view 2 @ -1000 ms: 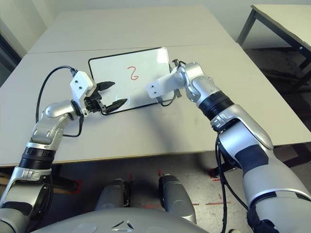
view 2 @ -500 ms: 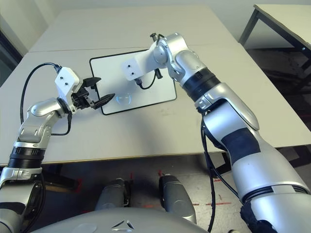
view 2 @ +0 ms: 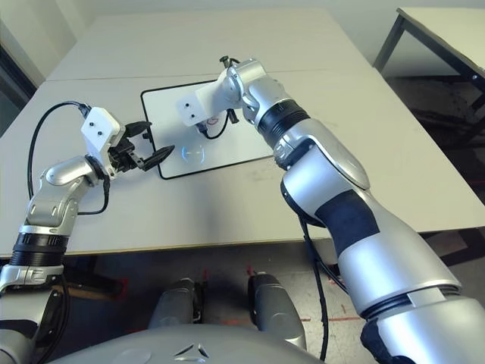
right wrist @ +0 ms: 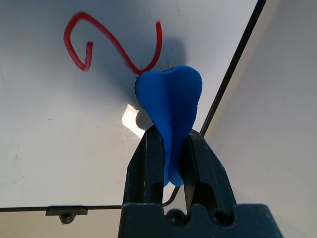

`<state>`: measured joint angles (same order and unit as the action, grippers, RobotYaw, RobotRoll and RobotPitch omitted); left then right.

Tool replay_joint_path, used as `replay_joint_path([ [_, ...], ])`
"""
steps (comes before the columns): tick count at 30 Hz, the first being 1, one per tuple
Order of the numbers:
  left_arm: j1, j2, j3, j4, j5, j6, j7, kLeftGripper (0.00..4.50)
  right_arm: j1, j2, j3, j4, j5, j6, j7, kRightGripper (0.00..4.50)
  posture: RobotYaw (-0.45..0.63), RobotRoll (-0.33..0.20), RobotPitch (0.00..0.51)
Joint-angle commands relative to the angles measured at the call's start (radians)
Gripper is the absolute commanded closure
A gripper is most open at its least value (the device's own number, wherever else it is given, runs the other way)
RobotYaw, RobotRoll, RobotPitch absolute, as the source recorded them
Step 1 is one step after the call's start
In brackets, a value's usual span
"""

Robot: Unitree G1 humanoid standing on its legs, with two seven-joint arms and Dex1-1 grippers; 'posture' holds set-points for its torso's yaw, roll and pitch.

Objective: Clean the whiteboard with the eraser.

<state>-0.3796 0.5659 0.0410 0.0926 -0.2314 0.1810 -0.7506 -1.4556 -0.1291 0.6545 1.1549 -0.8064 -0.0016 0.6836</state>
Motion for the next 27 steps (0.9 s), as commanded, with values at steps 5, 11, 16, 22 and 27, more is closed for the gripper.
replay_joint_path([
  [5,0.007,-0.018,-0.001,0.015,0.013,-0.025,0.017,0.00,-0.041,0.034,0.017,0.079,-0.005,0.003,-0.060,4.14,-0.04,0.000,0.042],
  [11,0.009,-0.018,0.004,0.027,0.012,-0.037,0.022,0.00,-0.037,0.060,0.033,0.104,-0.012,0.008,-0.085,4.14,-0.03,0.000,0.042],
  [16,0.017,-0.011,0.013,0.026,0.009,-0.040,0.024,0.00,-0.022,0.087,0.050,0.111,-0.011,0.007,-0.090,4.14,-0.02,0.000,0.045],
  [22,0.028,-0.008,0.018,0.015,0.007,-0.036,0.031,0.00,-0.011,0.116,0.059,0.111,-0.009,-0.001,-0.092,4.14,-0.01,0.000,0.046],
  [27,0.031,-0.011,0.021,0.009,0.009,-0.033,0.033,0.00,-0.009,0.132,0.064,0.107,-0.006,-0.010,-0.086,4.14,0.00,0.000,0.044],
])
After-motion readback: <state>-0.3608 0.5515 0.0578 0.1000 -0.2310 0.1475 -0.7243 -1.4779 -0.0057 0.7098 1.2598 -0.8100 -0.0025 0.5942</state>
